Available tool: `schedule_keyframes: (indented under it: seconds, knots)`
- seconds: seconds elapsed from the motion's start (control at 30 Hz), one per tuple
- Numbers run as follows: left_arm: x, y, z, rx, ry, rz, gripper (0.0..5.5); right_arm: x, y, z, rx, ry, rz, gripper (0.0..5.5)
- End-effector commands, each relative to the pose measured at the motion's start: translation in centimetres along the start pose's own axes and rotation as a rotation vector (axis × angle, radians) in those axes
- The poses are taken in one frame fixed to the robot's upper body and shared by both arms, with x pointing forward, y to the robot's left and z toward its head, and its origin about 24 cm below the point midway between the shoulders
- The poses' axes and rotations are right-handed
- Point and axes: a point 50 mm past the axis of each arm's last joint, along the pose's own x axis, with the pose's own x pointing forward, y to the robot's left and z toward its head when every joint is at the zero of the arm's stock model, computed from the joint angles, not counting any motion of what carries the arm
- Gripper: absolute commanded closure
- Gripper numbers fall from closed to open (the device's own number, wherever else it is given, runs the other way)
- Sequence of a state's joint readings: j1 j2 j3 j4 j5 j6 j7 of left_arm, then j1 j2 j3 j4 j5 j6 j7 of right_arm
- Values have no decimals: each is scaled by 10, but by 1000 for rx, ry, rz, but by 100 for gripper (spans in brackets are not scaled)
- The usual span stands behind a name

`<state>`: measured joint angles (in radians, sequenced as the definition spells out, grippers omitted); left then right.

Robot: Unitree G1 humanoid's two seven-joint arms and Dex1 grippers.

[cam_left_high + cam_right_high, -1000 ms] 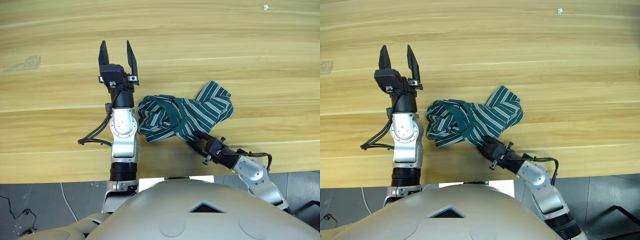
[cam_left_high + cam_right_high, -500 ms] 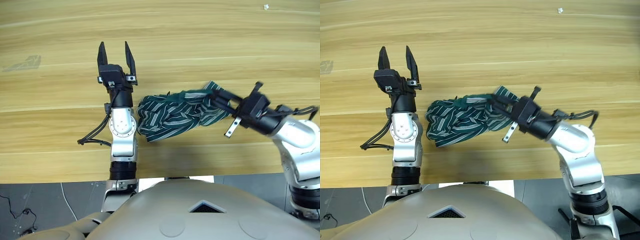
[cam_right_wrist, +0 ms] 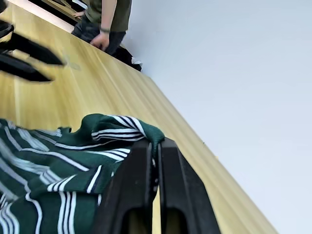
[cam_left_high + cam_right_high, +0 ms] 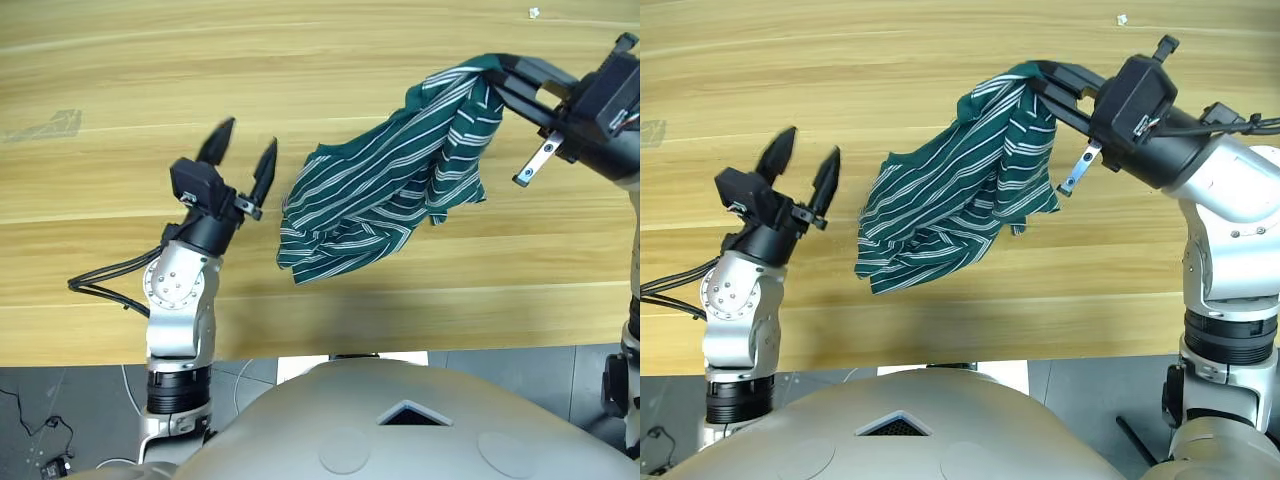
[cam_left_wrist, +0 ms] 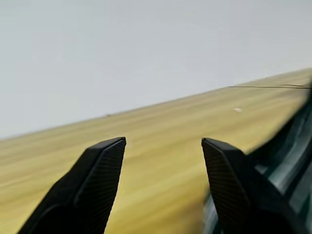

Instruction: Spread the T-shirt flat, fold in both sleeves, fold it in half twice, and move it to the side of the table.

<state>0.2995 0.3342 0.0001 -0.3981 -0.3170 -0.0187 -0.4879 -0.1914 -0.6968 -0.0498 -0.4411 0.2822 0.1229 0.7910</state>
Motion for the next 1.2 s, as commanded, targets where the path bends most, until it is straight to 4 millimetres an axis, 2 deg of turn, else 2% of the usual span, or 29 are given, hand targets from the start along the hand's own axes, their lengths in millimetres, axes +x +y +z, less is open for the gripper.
schedule_keyframes:
  seconds: [0.03, 0.17, 0.33, 0.47, 0.57, 0.67, 0.9, 1.0, 1.2]
  knots:
    - [-8, -8, -12, -196, 81, -207, 259, 3, -4, 6, -21, -16, 10, 548]
    - [6, 18, -12, -275, 106, -323, 259, 6, 5, 10, -6, -39, 45, 548]
    - [34, 45, 5, -221, 89, -435, 259, 9, 14, 9, 11, -51, 79, 548]
    - [61, 58, 8, -177, 121, -486, 200, 8, 19, 11, 15, -64, 107, 550]
    - [77, 60, -3, -120, 213, -540, 159, 9, 21, 14, 10, -79, 115, 550]
    - [82, 66, -13, -65, 316, -606, 116, 11, 21, 15, 0, -89, 121, 550]
    - [94, 70, -21, -25, 430, -772, 116, 12, 21, 16, -28, -102, 114, 550]
    - [99, 67, -24, -42, 445, -831, 116, 13, 20, 15, -37, -102, 114, 550]
    - [122, 53, -24, -93, 392, -864, 116, 11, 22, 12, -42, -98, 110, 550]
